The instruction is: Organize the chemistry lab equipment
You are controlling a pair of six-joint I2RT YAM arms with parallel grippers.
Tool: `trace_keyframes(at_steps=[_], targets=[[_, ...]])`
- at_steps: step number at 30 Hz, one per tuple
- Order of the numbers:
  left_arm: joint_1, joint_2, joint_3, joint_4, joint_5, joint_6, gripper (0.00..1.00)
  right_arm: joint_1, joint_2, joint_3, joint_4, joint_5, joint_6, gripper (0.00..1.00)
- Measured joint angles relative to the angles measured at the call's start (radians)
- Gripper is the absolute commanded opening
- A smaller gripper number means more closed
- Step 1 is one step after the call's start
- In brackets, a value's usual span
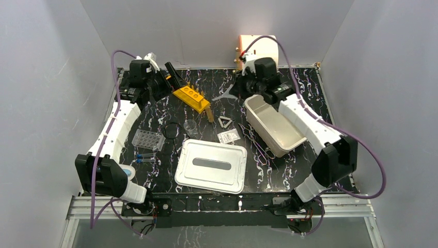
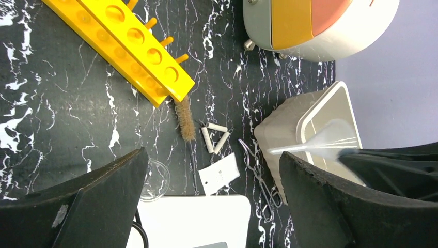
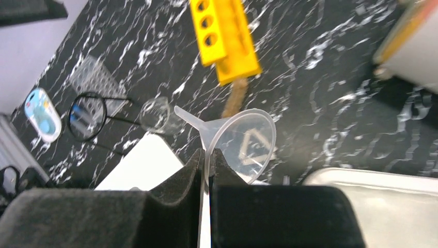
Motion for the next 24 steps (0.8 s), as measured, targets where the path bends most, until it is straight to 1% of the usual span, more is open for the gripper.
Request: trace_keyframes(at_steps=[4, 7, 12, 17, 20, 24], targets=[[0.0, 0.001, 0.011, -0.005, -0.014, 0.008, 0.98, -0.065, -0.065, 0.005, -0.003, 0.064, -0.027, 0.0], [0.0, 0.016, 0.011, -0.009, -0.014, 0.006, 0.98, -0.11, -0.101, 0.005, -0.016, 0.155, -0.047, 0.0], [0.0, 0.068, 0.019, -0.017, -0.003, -0.009, 0.98, -0.181, -0.169, -0.024, -0.031, 0.384, -0.06, 0.0], [0.0, 0.108, 0.048, -0.023, 0.016, -0.028, 0.98, -0.194, -0.22, -0.093, -0.068, 0.562, -0.058, 0.0], [0.0, 0.129, 0.068, -0.018, 0.031, -0.039, 0.98, -0.194, -0.222, -0.14, -0.097, 0.61, -0.054, 0.0], [0.0, 0.147, 0.074, -0.011, 0.043, -0.05, 0.98, -0.199, -0.221, -0.19, -0.154, 0.611, -0.052, 0.0]])
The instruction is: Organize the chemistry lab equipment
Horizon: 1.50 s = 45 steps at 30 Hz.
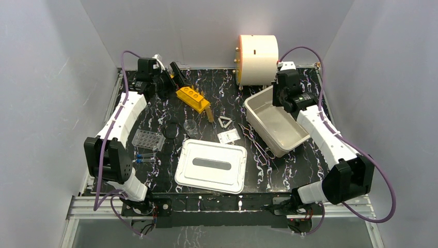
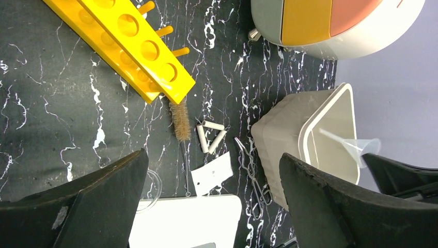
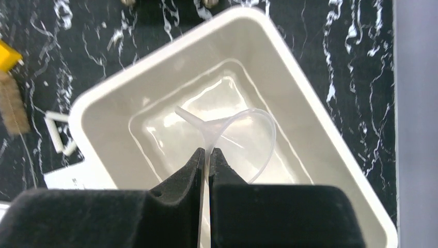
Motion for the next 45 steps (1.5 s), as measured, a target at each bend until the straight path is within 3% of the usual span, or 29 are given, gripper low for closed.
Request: trace_keyframes(at_steps=[14, 24, 28, 34, 45], targets=[[0.0, 0.007, 0.004, 0.0, -0.006, -0.002, 0.98, -0.029, 0.141, -0.046, -0.021, -0.248, -0.043, 0.0], [0.0, 0.023, 0.009, -0.001, -0.009, -0.002, 0.98, -0.125, 0.225, -0.176, 0.193, -0.407, -0.063, 0.09], [0.0, 0.053, 0.036, -0.001, -0.009, 0.001, 0.98, -0.165, 0.279, -0.172, 0.255, -0.471, -0.079, 0.18], [0.0, 0.069, 0.068, -0.013, -0.009, 0.005, 0.98, -0.167, 0.295, -0.151, 0.266, -0.475, -0.072, 0.42], [0.0, 0.111, 0.116, -0.016, -0.004, 0.006, 0.98, -0.164, 0.219, -0.115, 0.204, -0.371, -0.002, 0.48]])
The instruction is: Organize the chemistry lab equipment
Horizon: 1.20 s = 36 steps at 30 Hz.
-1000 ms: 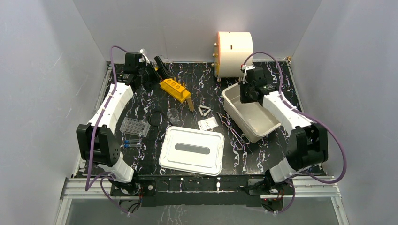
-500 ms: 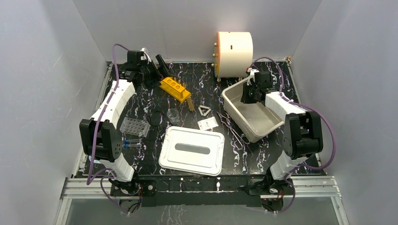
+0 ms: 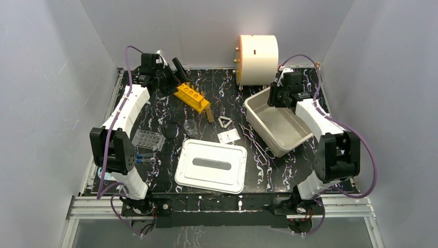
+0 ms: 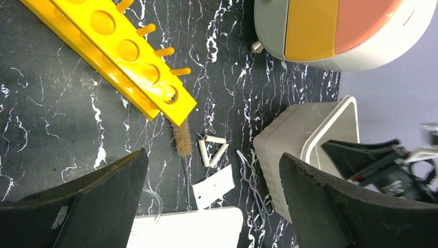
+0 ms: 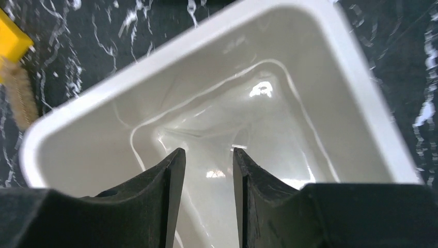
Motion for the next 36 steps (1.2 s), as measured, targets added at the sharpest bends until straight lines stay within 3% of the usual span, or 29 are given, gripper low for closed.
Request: trace_keyframes(at_steps=[10, 17, 26, 33, 36], targets=[[0.0, 0.005, 0.0, -0.008, -0.01, 0.014, 0.98, 0.023, -0.042, 0.294, -0.135, 0.0, 0.026, 0.6], [0.0, -0.015, -0.001, -0.022, -0.051, 0.021, 0.98, 0.238, -0.029, 0.412, -0.155, 0.008, 0.026, 0.64], [0.008, -0.089, -0.006, -0.12, -0.238, 0.017, 0.98, 0.535, 0.16, 0.43, -0.159, 0.089, 0.099, 0.64], [0.023, -0.148, -0.033, -0.163, -0.335, 0.018, 0.98, 0.612, 0.339, 0.398, -0.162, 0.148, 0.185, 0.61], [0.026, -0.172, -0.051, -0.169, -0.349, 0.018, 0.98, 0.635, 0.402, 0.399, -0.153, 0.195, 0.191, 0.52]])
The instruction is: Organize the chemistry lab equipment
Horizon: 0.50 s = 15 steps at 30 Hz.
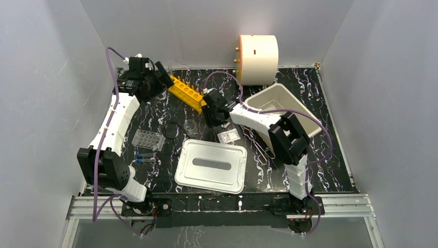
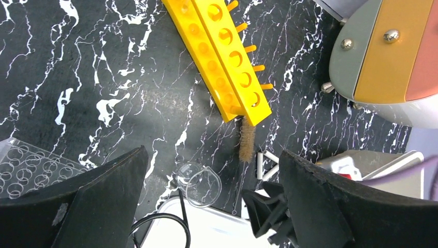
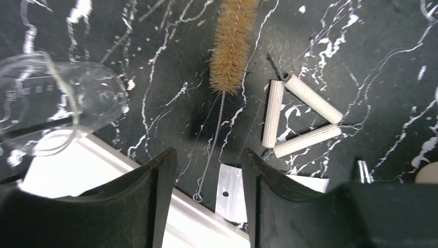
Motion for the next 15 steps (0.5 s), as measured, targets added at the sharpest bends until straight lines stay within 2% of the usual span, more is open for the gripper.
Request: trace_keyframes(at_steps=[2, 4, 15], targets=[[0.0, -0.012, -0.01, -0.003, -0.008, 0.001, 0.98, 0.013, 0.037, 0.006, -0.004, 0.026, 0.005, 0.42], [0.0, -0.017, -0.016, -0.005, -0.012, 0.003, 0.98, 0.023, 0.076, 0.026, -0.011, 0.05, 0.013, 0.37], [0.001, -0.017, -0.029, -0.014, -0.013, 0.014, 0.98, 0.029, 0.162, 0.092, -0.001, 0.119, 0.016, 0.33]])
